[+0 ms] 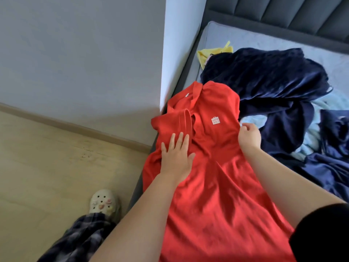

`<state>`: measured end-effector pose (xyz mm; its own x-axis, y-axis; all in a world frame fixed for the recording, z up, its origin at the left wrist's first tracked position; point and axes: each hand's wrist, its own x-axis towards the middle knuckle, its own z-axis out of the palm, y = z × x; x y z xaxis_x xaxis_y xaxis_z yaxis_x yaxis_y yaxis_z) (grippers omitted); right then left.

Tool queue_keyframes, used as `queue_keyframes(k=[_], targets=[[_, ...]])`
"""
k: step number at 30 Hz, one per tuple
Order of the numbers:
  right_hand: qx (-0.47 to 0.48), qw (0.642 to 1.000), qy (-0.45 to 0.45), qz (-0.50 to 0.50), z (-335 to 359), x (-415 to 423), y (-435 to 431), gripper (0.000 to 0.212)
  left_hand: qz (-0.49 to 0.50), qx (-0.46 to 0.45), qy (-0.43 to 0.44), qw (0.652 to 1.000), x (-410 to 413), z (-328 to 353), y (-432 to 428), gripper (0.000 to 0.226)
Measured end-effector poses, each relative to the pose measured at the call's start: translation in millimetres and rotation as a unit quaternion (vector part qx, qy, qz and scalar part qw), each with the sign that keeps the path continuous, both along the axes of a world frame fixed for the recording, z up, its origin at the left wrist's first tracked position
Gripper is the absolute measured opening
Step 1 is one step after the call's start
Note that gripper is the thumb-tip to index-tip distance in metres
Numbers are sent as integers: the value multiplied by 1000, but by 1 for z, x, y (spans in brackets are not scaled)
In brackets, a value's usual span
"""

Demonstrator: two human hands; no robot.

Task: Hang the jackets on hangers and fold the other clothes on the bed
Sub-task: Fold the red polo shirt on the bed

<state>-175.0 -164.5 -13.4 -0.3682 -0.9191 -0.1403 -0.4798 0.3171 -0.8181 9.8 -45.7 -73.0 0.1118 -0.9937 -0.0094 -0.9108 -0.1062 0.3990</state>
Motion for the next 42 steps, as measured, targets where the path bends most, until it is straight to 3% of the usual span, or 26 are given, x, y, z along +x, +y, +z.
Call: queue_keyframes(k=[3, 6, 9, 13, 16, 18, 19, 21, 24, 26, 27, 28, 30, 32, 33, 35, 36, 38, 40, 42], targets=[[109, 980, -163, -29, 5, 6, -14, 15, -44, 66, -13, 997, -5, 1, -7, 69], [153, 945, -289, -31, 3, 4, -30, 23, -59, 93, -3, 994, -5, 2, -10, 74], [236, 924, -299, -40, 7, 5, -39, 33, -37, 83, 63, 994, -7, 3, -7, 81], [260, 916, -306, 19, 25, 5, -38, 22, -56, 94, 25, 994, -10, 2, -7, 75], [138, 963, -227, -35, 31, -13, -50, 9, -56, 107, 10, 993, -10, 2, -9, 68], [28, 986, -92, -137, 36, -34, -56, 30, -53, 106, -5, 993, -12, 1, -8, 65], [-13, 983, -74, -167, 37, -42, -57, 34, -52, 102, -11, 993, -13, 1, -8, 65], [-5, 979, -132, -154, 33, -48, -59, 39, -49, 96, -17, 994, -13, 0, -8, 65], [96, 960, -250, -83, 26, -48, -49, 43, -46, 89, -17, 995, -12, 0, -8, 68], [121, 948, -269, -121, 24, -51, -46, 46, -37, 68, -1, 997, -12, 2, -6, 73], [78, 941, -272, -185, 25, -49, -44, 50, -24, 45, 7, 999, -13, 2, -6, 75], [35, 955, -226, -190, 28, -48, -44, 53, 0, 16, 9, 1000, -14, 3, -6, 76], [-80, 959, -188, -198, 36, -42, -44, 40, 75, -26, 0, 997, -14, 5, -9, 73], [-196, 945, -116, -235, 46, -21, -34, 20, 115, 2, 11, 993, -12, 6, -12, 70], [-235, 950, -55, -200, 50, -7, -27, 12, 100, 35, 8, 994, -11, 6, -13, 69], [-309, 950, 52, 14, 47, 19, -6, 4, 51, 82, 4, 995, -8, 5, -14, 66], [-321, 928, 117, 151, 42, 30, 8, 11, 38, 87, 20, 995, -5, 7, -16, 63], [-335, 839, 234, 360, 25, 37, 33, 15, 38, 52, 75, 995, 5, 14, -18, 53], [-397, 777, 284, 397, 12, 33, 46, 18, 64, -28, 132, 989, 17, 21, -19, 38], [-422, 802, 259, 335, 12, 28, 48, 20, 114, -66, 174, 976, 24, 28, -16, 32]])
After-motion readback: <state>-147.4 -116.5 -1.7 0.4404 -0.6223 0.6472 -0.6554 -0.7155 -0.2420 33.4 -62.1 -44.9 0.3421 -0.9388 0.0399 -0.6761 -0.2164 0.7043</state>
